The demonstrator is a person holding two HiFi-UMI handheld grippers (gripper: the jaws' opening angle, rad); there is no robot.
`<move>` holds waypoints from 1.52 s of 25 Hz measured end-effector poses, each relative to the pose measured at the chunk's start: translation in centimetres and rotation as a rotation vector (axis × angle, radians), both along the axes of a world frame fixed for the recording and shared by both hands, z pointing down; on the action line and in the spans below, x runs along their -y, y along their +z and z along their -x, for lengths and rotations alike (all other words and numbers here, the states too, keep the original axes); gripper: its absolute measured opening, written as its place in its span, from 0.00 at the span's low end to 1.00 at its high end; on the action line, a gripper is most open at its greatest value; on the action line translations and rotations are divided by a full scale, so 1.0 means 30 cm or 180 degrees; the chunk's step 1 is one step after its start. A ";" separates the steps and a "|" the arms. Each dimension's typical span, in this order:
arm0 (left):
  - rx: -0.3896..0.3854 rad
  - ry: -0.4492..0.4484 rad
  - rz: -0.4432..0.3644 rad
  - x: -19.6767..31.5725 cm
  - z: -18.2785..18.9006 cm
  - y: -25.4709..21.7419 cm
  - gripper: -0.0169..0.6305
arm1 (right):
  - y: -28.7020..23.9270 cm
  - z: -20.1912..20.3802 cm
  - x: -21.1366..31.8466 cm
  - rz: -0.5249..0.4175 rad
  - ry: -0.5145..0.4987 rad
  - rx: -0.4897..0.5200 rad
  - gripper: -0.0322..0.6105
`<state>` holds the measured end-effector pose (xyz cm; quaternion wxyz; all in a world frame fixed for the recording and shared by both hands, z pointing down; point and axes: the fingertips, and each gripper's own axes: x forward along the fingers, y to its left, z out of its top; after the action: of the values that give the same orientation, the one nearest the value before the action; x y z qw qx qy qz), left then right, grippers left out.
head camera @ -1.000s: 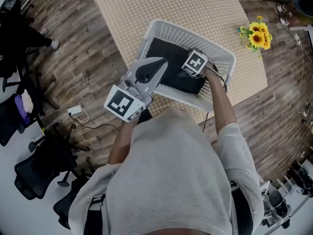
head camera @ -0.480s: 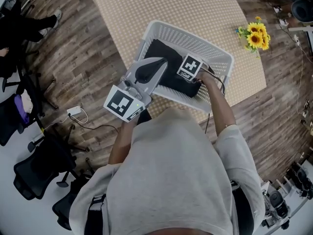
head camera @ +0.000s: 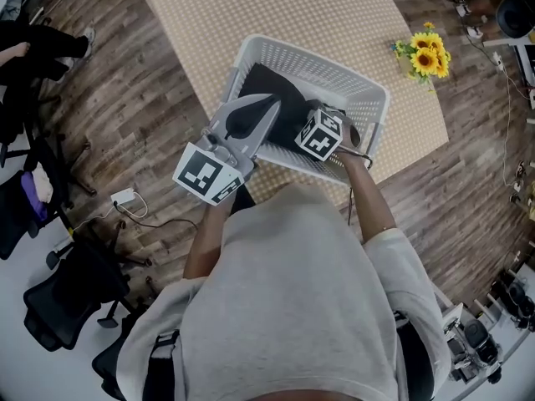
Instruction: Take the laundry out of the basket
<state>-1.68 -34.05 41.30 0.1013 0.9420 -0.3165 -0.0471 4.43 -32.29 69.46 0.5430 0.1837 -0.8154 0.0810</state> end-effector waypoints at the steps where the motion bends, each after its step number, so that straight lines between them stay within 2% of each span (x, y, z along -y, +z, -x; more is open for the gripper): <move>1: 0.0000 0.0010 -0.0012 -0.006 -0.007 -0.006 0.04 | -0.022 -0.011 0.009 -0.0201 0.0001 -0.0072 0.27; 7: 0.0017 0.0032 -0.0078 -0.051 -0.004 -0.038 0.04 | -0.222 -0.061 0.076 -0.1415 0.0111 -0.0426 0.25; 10: 0.0023 0.0038 -0.0123 -0.070 -0.005 -0.063 0.04 | -0.353 -0.089 0.108 -0.1868 0.0221 -0.0509 0.25; 12: 0.0021 0.0042 -0.0155 -0.079 -0.010 -0.080 0.04 | -0.419 -0.109 0.123 -0.2036 0.0377 -0.0461 0.23; 16: 0.0035 0.0059 -0.0193 -0.096 -0.034 -0.099 0.04 | -0.458 -0.136 0.124 -0.2027 0.0705 -0.0137 0.22; 19: 0.0044 0.0054 -0.0195 -0.115 -0.035 -0.100 0.04 | -0.469 -0.131 0.106 -0.1913 0.1049 0.0297 0.22; 23: 0.0070 0.0020 -0.0215 -0.133 -0.025 -0.107 0.04 | -0.535 -0.112 0.106 -0.1729 0.1540 0.1145 0.21; 26: 0.0087 -0.0029 -0.0243 -0.133 -0.014 -0.117 0.04 | -0.617 -0.111 0.104 -0.1512 0.1834 0.1937 0.20; 30: 0.0099 -0.0092 -0.0297 -0.139 0.010 -0.140 0.04 | -0.763 -0.124 0.093 -0.1338 0.2064 0.2874 0.20; 32: 0.0099 -0.0117 -0.0330 -0.146 0.011 -0.155 0.04 | -0.843 -0.140 0.082 -0.1351 0.2081 0.3205 0.20; 34: 0.0099 -0.0136 -0.0360 -0.156 -0.002 -0.168 0.04 | -0.905 -0.163 0.070 -0.1436 0.2045 0.3324 0.20; 38: 0.0118 -0.0152 -0.0414 -0.187 -0.054 -0.192 0.04 | -0.950 -0.218 0.029 -0.1618 0.1970 0.3229 0.20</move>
<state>-0.06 -28.43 35.53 0.0329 0.9395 -0.3370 -0.0526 10.96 -33.16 40.96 -0.0187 0.4721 -0.8738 0.1150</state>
